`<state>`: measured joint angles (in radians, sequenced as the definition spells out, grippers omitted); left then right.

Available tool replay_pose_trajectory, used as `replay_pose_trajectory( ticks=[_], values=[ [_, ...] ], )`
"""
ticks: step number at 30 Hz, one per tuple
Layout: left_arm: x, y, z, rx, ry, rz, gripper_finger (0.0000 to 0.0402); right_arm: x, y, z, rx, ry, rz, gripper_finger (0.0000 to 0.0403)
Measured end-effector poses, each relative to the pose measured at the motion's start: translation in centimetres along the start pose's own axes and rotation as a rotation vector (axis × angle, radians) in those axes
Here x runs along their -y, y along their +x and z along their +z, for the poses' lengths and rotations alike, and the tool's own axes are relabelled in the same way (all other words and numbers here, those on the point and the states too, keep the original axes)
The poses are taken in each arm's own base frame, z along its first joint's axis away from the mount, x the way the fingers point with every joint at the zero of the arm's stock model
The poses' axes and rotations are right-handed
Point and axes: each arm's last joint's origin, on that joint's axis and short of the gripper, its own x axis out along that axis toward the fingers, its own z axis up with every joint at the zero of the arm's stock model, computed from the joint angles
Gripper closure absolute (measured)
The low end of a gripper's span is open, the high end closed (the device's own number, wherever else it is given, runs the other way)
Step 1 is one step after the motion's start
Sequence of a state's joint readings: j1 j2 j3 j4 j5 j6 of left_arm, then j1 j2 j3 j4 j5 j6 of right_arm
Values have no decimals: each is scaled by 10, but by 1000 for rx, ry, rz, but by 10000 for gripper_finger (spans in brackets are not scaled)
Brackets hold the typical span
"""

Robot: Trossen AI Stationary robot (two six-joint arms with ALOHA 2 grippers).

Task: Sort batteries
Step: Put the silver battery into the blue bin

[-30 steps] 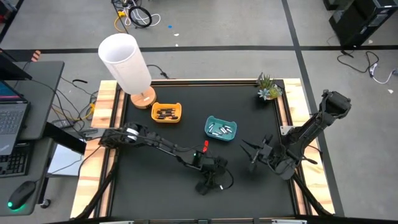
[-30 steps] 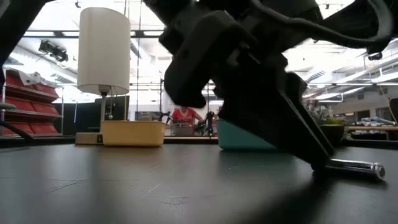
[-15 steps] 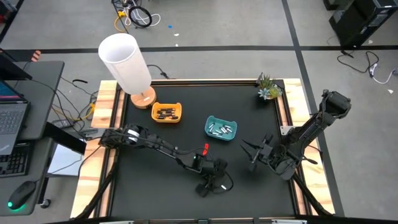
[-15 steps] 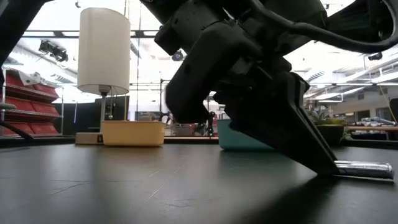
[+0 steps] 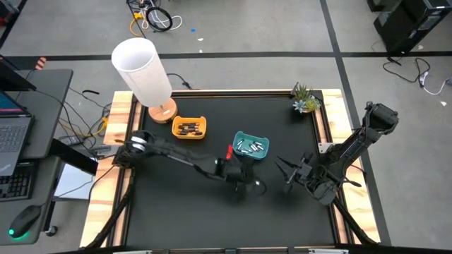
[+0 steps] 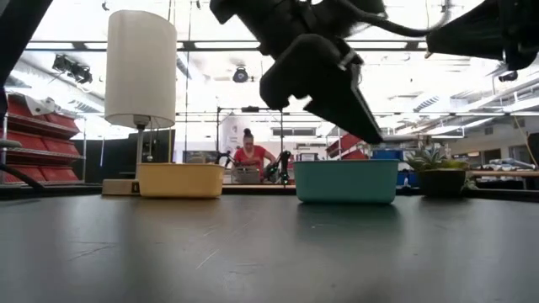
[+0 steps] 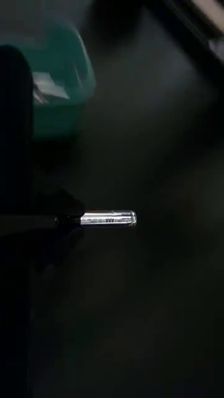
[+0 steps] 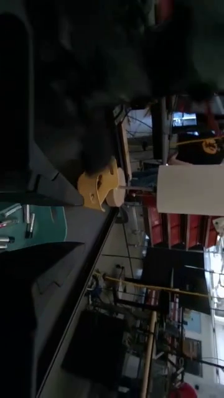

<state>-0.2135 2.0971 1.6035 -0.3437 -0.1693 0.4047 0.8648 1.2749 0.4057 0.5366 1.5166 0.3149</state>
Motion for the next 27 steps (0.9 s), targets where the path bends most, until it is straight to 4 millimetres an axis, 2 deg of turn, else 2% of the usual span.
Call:
replay_pose_trajectory(
  ticks=[5,8,14,17,20,23,27],
  values=[
    [-45,-28,-24,63,19,102,373,-2,-7,-12,-4,-40,32,313],
    [-76,-39,-49,139,8,179,373,1,-13,-26,-6,-69,59,313],
    [-120,-35,-110,290,-57,176,388,17,-12,-39,17,-212,12,315],
    [-134,-37,-125,316,-96,139,393,29,3,-29,-10,-220,-26,330],
    [-144,-39,-135,347,-144,99,393,42,24,-16,-76,-169,53,358],
    [-149,-41,-139,390,-176,38,393,59,41,0,-76,-100,46,382],
    [-150,-42,-140,395,-198,29,383,84,49,25,-35,-49,-21,384]
  ],
)
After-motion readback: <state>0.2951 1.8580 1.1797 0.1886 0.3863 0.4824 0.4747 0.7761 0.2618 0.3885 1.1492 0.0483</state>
